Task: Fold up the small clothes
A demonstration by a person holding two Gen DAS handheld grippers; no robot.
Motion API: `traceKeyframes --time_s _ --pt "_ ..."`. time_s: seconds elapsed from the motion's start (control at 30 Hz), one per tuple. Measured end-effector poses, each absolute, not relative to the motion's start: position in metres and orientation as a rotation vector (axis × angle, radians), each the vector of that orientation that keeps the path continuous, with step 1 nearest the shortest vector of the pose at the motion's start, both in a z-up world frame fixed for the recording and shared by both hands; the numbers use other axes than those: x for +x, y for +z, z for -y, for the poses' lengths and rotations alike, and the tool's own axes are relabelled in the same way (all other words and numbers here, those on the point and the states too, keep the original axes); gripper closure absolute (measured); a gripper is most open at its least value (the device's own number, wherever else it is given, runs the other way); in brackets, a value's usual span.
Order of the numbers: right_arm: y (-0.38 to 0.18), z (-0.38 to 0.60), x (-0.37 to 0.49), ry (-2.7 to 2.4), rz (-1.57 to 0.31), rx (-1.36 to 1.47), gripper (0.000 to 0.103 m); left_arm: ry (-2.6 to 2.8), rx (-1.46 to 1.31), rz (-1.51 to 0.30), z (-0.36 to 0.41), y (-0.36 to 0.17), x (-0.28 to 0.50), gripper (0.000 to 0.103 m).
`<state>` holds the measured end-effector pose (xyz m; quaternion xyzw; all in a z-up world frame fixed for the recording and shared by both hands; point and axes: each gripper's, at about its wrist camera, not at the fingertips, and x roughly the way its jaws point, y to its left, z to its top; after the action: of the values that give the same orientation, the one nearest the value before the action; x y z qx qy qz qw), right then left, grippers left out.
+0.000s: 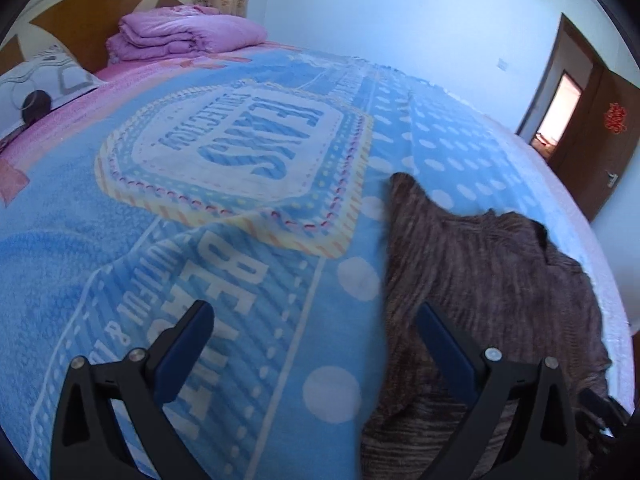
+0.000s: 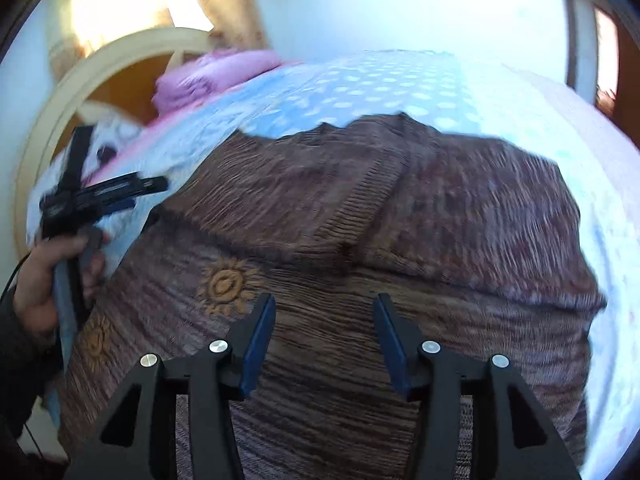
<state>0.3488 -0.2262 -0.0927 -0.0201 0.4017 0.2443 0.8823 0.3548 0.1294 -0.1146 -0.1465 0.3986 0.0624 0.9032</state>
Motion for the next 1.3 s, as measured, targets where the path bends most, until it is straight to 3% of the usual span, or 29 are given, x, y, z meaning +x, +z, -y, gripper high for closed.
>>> traceKeyframes --time_s 0.17,0.2,0.23,0.37,0.43,0.5,0.83,0.93,0.97,1.03,1.1,1.2,1.3 --pt "-0.09 0.232 0.348 0.503 -0.815 -0.018 0.049 0.065 -0.098 -0.796 -0.094 -0.09 0.379 0.002" --pt "-0.091 0.231 0.346 0.499 -0.819 -0.024 0.048 0.038 -0.075 -0.804 -0.087 -0.09 0.39 0.008" --pt "-0.092 0.23 0.347 0.499 -0.816 -0.029 0.048 0.023 -0.06 -0.815 -0.08 -0.092 0.401 0.019" --pt "-0.094 0.226 0.354 0.494 -0.808 -0.029 0.047 0.006 -0.01 -0.886 -0.063 -0.114 0.445 0.035" --pt "-0.094 0.228 0.35 0.493 -0.804 -0.028 0.047 -0.039 -0.05 -0.926 -0.064 -0.126 0.455 0.071" --pt "-0.095 0.229 0.35 0.497 -0.802 -0.02 0.047 -0.047 -0.11 -0.903 -0.07 -0.124 0.454 0.093" --pt "-0.096 0.233 0.346 0.504 -0.802 -0.003 0.046 0.052 -0.207 -0.867 -0.102 -0.127 0.44 0.096" --pt "-0.096 0.234 0.347 0.514 -0.802 -0.001 0.043 0.071 -0.171 -0.865 -0.095 -0.121 0.439 0.09" --pt "-0.096 0.234 0.348 0.516 -0.802 0.003 0.043 0.079 -0.156 -0.868 -0.092 -0.119 0.436 0.087" --pt "-0.096 0.237 0.349 0.524 -0.801 0.021 0.043 0.104 -0.097 -0.876 -0.084 -0.116 0.425 0.058" --pt "-0.097 0.239 0.35 0.53 -0.801 0.036 0.043 0.116 -0.048 -0.862 -0.076 -0.114 0.403 0.049" --pt "-0.097 0.24 0.35 0.533 -0.801 0.048 0.043 0.126 0.027 -0.886 -0.068 -0.127 0.381 0.045" --pt "-0.098 0.237 0.351 0.527 -0.813 0.039 0.041 0.16 -0.01 -0.878 -0.078 -0.125 0.378 0.031"
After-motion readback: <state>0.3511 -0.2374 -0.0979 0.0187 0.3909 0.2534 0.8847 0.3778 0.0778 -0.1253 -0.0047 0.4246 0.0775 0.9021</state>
